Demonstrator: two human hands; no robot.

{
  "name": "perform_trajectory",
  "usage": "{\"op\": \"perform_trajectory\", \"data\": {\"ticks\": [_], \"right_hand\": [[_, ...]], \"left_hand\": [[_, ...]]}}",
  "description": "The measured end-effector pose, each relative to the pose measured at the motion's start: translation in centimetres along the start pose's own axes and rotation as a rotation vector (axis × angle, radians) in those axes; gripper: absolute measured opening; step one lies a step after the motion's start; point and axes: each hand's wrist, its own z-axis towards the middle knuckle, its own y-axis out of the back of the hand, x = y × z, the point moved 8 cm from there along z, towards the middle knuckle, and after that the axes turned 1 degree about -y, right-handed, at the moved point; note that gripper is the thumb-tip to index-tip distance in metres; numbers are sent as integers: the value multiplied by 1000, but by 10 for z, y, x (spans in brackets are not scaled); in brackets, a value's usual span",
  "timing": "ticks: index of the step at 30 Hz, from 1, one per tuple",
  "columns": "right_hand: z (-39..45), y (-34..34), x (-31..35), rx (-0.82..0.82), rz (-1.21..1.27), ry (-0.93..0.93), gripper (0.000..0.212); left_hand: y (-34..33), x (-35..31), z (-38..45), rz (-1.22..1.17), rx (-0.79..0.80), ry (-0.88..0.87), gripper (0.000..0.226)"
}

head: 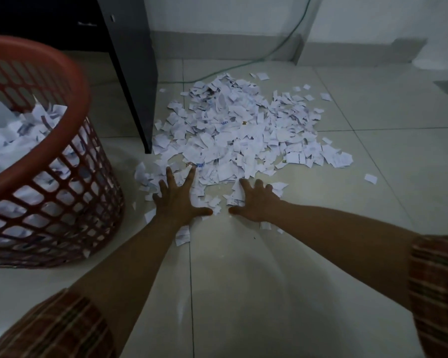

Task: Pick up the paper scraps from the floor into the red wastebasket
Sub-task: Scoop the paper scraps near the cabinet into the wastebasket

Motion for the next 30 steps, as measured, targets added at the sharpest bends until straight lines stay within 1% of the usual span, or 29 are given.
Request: {"op": "perform_trajectory", "data": {"ticks": [2, 4, 6, 9, 12, 15, 18, 21, 22, 23, 24, 25, 27, 30], "right_hand": [[4, 7, 10, -54, 22, 57, 93], [6, 13, 17, -95, 47, 98, 95], [10, 16, 21, -109, 65, 109, 104], [20, 21, 22, -125, 68, 102, 118], [31, 28, 29, -100, 84, 106, 125], [44, 29, 33, -23, 101, 98, 124], [49, 26, 39, 42, -19, 130, 110], [42, 26, 49, 16, -92, 265, 78], [40, 27, 50, 0, -60, 283, 66], [39, 27, 49, -19, 0, 282, 58], [37, 27, 48, -44, 38, 286, 54], [37, 26, 47, -56, 65, 286, 52], [37, 24, 47, -78, 45, 304, 44], [30, 30, 48, -114, 15, 356, 28]], "left_hand": [[-1, -1, 6, 85, 42, -7, 116], [1, -7, 9, 144, 56, -55, 99], [4, -13, 11, 112, 31, -90, 80], [5, -18, 13, -3, -3, -99, 55], [10, -24, 15, -28, -13, -147, 38], [10, -28, 16, 0, 21, -173, 27], [7, -27, 18, 9, 78, -155, 21], [6, -27, 18, 15, 120, -152, 7], [6, -27, 16, 27, 128, -145, 15], [6, -27, 15, 24, 118, -149, 15], [8, -28, 13, 15, 106, -159, 7], [9, -28, 12, 19, 92, -169, 9], [10, -30, 10, 45, 96, -199, 18], [20, -36, 5, 79, 88, -217, 21]]}}
